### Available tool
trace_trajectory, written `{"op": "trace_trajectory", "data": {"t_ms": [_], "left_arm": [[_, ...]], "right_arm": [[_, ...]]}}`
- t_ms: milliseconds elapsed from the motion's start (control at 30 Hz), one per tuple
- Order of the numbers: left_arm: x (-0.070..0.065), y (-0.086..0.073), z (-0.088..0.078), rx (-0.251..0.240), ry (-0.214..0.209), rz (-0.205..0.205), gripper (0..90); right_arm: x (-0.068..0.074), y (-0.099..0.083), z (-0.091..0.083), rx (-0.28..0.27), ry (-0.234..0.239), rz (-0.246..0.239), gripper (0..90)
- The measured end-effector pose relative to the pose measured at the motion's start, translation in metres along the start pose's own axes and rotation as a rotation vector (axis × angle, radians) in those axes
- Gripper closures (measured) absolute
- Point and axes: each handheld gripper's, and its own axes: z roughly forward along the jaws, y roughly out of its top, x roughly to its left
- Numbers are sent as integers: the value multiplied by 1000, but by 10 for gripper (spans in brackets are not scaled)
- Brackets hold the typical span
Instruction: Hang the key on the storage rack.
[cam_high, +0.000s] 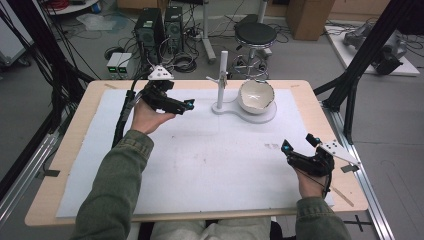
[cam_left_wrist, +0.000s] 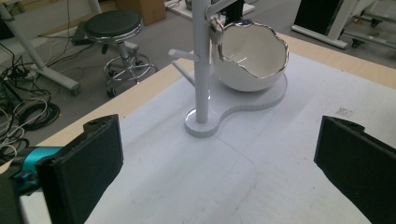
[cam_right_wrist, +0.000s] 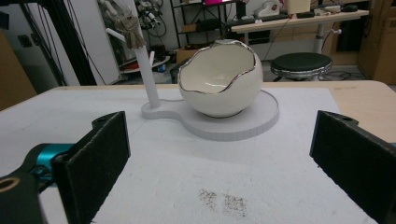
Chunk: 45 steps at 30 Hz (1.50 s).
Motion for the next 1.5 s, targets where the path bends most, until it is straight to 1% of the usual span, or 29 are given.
{"op": "trace_trajectory", "data": {"t_ms": [100,167,300,400,467,567,733,900,967,1033,1100,1133,1233,1367,1500], "left_arm": [[3,-7,-3,-2,8,-17,16],[6,-11,-5,5,17,-20,16],[11,-20,-11,-8,27,-40,16],[13,-27,-16,-3,39,-41,16],[15,-31,-21,-1,52,-32,16],[18,-38,-28,-14,65,-40,16],[22,-53,-40,-38,82,-76,16],[28,-72,-50,-45,109,-110,16],[30,-79,-53,-47,126,-120,16],[32,-83,-55,-38,139,-118,16],[33,-88,-58,-42,144,-124,16],[33,-90,-59,-45,144,-133,16],[34,-95,-63,-53,144,-144,16],[34,-98,-69,-61,155,-147,16],[36,-102,-77,-67,175,-152,16]], "right_arm": [[0,0,0,2,-1,-1,38],[0,0,0,1,-7,2,38],[-1,-1,1,3,-10,-2,38],[-2,-1,2,8,-8,-3,38],[-2,-1,3,11,-8,-3,38],[-2,-2,5,16,-8,-2,38],[-2,-2,5,22,-6,-7,38],[-1,-3,7,34,-1,-8,38],[-1,-3,8,36,1,-7,38],[-1,-3,8,42,3,-6,38],[-1,-3,9,43,4,-8,38],[-1,-3,9,44,1,-9,38],[0,-3,9,42,1,-11,38],[-1,-3,10,43,7,-13,38],[-1,-3,11,44,8,-13,38]]}}
